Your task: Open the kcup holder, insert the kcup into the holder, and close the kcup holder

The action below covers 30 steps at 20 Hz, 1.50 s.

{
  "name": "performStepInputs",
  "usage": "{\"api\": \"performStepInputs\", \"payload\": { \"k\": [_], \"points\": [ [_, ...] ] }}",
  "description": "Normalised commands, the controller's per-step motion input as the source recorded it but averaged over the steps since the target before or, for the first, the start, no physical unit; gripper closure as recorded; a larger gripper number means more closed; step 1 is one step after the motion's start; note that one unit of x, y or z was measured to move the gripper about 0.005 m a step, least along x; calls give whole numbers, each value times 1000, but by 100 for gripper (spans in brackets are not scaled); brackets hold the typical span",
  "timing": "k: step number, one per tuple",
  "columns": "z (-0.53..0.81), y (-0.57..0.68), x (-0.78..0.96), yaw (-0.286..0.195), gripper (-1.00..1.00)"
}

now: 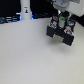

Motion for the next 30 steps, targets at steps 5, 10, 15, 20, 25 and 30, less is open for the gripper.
{"api": "performStepInputs", "payload": {
  "k": [5, 10, 15, 20, 25, 30],
  "points": [
    [-152, 142, 158, 22, 100],
    [-77, 142, 168, 41, 100],
    [91, 146, 166, 47, -100],
    [206, 68, 177, 73, -100],
    [362, 29, 202, 79, -100],
    [643, -234, 363, 47, -100]
  ]
}}
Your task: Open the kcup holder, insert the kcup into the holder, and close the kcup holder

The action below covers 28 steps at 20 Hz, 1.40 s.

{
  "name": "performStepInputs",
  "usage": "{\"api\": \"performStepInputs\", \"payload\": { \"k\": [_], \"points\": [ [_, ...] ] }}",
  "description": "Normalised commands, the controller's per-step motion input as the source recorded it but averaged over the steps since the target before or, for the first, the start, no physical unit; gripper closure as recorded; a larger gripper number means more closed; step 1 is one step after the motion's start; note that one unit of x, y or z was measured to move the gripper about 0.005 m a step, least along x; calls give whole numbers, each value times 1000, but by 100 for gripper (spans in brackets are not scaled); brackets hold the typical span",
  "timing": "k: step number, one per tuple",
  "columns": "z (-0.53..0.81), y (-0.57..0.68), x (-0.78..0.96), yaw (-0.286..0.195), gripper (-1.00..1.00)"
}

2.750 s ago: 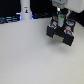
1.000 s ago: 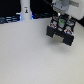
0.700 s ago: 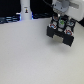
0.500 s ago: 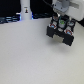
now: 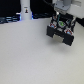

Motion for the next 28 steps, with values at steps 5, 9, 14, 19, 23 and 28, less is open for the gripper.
{"api": "performStepInputs", "payload": {
  "k": [5, 9, 14, 19, 23, 28],
  "points": [
    [549, -428, 525, 34, -100],
    [429, -460, 574, 23, -100],
    [287, -455, 624, 11, -100],
    [191, -404, 713, 3, -100],
    [78, -188, 814, 8, -100],
    [-42, -23, 744, 43, -100]
  ]
}}
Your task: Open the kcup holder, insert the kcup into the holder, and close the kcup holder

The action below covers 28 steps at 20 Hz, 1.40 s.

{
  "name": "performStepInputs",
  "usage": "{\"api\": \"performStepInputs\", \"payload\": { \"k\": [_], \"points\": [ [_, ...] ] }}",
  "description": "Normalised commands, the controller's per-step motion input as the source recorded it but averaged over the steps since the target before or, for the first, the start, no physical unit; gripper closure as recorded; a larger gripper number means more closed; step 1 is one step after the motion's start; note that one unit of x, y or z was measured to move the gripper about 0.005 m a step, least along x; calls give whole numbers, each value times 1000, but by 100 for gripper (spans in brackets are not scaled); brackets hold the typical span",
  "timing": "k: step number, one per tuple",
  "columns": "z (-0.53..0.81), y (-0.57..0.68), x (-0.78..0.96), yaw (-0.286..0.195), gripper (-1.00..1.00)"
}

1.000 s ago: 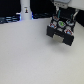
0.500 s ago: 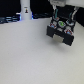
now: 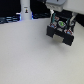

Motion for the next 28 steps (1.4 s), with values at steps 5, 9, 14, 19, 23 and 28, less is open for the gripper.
{"api": "performStepInputs", "payload": {
  "k": [5, 9, 14, 19, 23, 28],
  "points": [
    [-179, 32, 467, 123, -100],
    [-260, 107, 47, 173, -100],
    [-231, 162, 0, 249, -100],
    [-185, 212, -197, 216, -100],
    [-174, 266, -391, 168, -100],
    [-140, 317, -407, 152, -100]
  ]
}}
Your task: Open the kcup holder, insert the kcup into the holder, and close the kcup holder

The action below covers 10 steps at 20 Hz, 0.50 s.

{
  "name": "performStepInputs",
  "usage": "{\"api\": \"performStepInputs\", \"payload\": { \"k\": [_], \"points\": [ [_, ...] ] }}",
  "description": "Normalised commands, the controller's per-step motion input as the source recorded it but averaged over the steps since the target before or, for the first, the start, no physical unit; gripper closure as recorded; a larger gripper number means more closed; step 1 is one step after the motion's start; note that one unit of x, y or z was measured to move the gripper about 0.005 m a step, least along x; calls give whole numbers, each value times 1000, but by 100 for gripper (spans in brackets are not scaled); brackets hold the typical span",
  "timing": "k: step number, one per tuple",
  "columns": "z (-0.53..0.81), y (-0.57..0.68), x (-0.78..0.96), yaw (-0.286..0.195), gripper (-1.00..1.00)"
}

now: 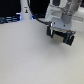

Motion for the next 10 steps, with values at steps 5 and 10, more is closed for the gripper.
{"api": "performStepInputs", "payload": {
  "k": [5, 10],
  "points": [
    [-60, 252, -465, 165, -100],
    [-41, 263, -485, 177, -100]
  ]
}}
